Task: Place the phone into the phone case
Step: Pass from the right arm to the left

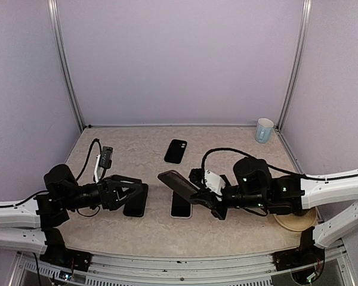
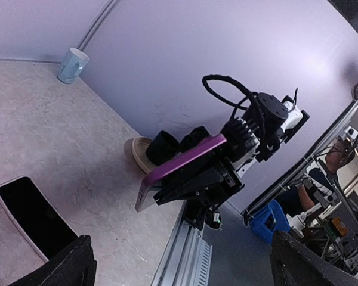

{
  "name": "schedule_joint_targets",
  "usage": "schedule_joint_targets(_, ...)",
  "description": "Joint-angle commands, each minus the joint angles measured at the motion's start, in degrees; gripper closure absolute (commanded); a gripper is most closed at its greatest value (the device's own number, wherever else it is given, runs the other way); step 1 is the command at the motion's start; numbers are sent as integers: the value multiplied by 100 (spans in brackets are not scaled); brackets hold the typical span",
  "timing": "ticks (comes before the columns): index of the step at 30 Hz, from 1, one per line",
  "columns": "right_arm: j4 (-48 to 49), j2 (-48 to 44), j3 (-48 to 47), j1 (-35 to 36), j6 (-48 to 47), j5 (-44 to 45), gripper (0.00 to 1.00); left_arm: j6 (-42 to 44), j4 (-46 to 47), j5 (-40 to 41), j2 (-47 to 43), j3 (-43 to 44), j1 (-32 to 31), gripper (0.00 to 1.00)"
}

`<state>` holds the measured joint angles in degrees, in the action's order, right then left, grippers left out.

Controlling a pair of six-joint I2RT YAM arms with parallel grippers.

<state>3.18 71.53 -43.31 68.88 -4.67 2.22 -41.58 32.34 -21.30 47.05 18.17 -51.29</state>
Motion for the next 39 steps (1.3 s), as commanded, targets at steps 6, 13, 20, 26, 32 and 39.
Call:
schedule_joint_targets(6, -377, -54, -98, -239, 252, -2168, 100, 1138, -823, -2, 445, 648, -646, 1)
schedule_joint_targets(13, -556, 174, -189, -274, 206, -2911, 100, 1488, -1099, -164, 802, 991, -769, 4)
schedule_joint_targets(20, -806, 633, -414, -296, 143, -3335, 100, 1689, -1249, -484, 1044, 1167, -864, 9)
schedule_joint_targets(26, -807, 881, -544, -329, 133, -3466, 100, 1807, -1478, -657, 1269, 1319, -971, 15)
schedule_joint_targets(32, -799, 950, -624, -366, 106, -3557, 100, 1979, -1783, -732, 1543, 1496, -1103, 24)
schedule_joint_targets(39, -832, 969, -619, -393, 89, -3632, 100, 2037, -1829, -841, 1834, 1609, -1185, 46)
